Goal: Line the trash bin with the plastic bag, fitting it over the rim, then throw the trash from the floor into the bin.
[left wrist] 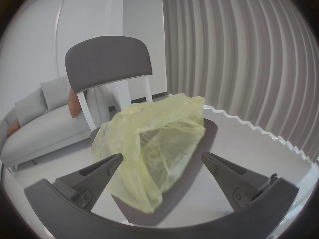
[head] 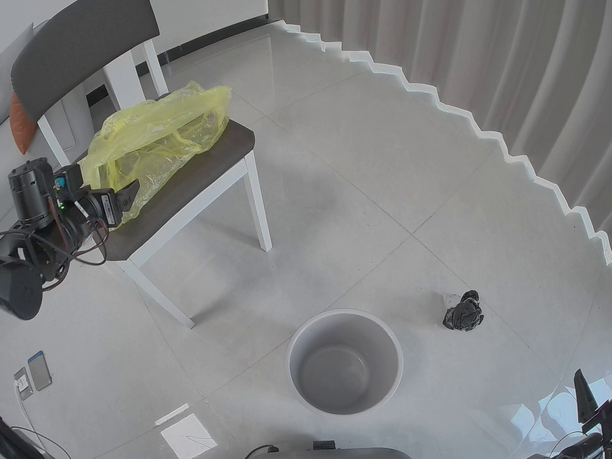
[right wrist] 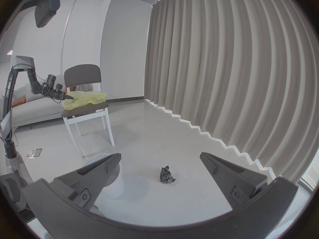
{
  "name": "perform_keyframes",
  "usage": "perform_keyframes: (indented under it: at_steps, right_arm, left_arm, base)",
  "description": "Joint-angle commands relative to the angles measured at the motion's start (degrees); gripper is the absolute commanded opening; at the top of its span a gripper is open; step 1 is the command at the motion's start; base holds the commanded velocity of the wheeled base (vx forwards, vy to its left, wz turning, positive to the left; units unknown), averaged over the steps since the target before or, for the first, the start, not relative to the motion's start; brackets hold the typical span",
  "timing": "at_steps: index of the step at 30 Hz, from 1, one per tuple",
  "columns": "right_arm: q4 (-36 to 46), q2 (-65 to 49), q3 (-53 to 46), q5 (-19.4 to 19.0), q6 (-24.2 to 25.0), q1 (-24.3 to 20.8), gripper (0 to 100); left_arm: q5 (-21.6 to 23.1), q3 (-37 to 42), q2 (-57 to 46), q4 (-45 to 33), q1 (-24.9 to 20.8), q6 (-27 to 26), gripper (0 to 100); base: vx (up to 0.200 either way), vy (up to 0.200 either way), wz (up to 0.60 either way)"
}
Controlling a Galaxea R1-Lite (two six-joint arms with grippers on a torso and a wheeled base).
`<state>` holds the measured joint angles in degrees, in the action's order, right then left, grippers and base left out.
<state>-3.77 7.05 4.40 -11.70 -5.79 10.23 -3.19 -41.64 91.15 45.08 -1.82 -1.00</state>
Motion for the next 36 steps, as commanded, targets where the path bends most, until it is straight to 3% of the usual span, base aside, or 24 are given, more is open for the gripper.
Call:
perform_keyframes:
  at_steps: [1, 7, 14, 18, 27, 32, 33, 36]
  right_arm:
    - [0.6, -1.16, -0.18, -0.43, 0.25, 0.58, 100]
    - [2.36, -1.07, 3.25, -4.21, 2.19, 0.67, 100]
    - [9.39, -1.07, 6.23, -5.96, 4.21, 0.58, 100]
    - [9.22, 1.48, 7.29, -9.74, 4.3, 0.67, 100]
    - [9.04, 6.75, 11.42, -10.53, 4.38, 0.67, 100]
    - [8.95, 7.98, 12.03, -10.53, 4.38, 0.67, 100]
    - [8.95, 8.25, 12.12, -10.53, 4.38, 0.67, 100]
    - [8.95, 10.0, 13.09, -10.45, 4.38, 0.67, 100]
  left_arm:
    - [-4.19, -7.14, 9.93, 2.2, 0.23, -2.08, 100]
    - [-8.58, -7.49, 7.73, 1.85, 0.67, -2.34, 100]
    - [-8.58, -4.15, 3.25, 1.68, 1.03, -2.34, 100]
    - [-8.67, -4.5, 3.07, -0.52, 3.57, -2.87, 100]
    - [-8.5, -10.92, 9.49, -1.93, 4.28, -2.6, 100]
    - [-8.23, -10.39, 10.45, -2.19, 4.37, -2.16, 100]
    - [-8.14, -10.21, 10.45, -2.28, 4.45, -2.08, 0]
    - [-8.06, -9.77, 10.36, -2.72, 4.45, -1.81, 0]
  base:
    - [0.0, 0.0, 0.0]
    - [0.0, 0.0, 0.0]
    - [0.0, 0.0, 0.0]
    - [0.0, 0.0, 0.0]
    - [0.0, 0.0, 0.0]
    - [0.0, 0.0, 0.0]
    - [0.0, 0.0, 0.0]
    - [0.0, 0.0, 0.0]
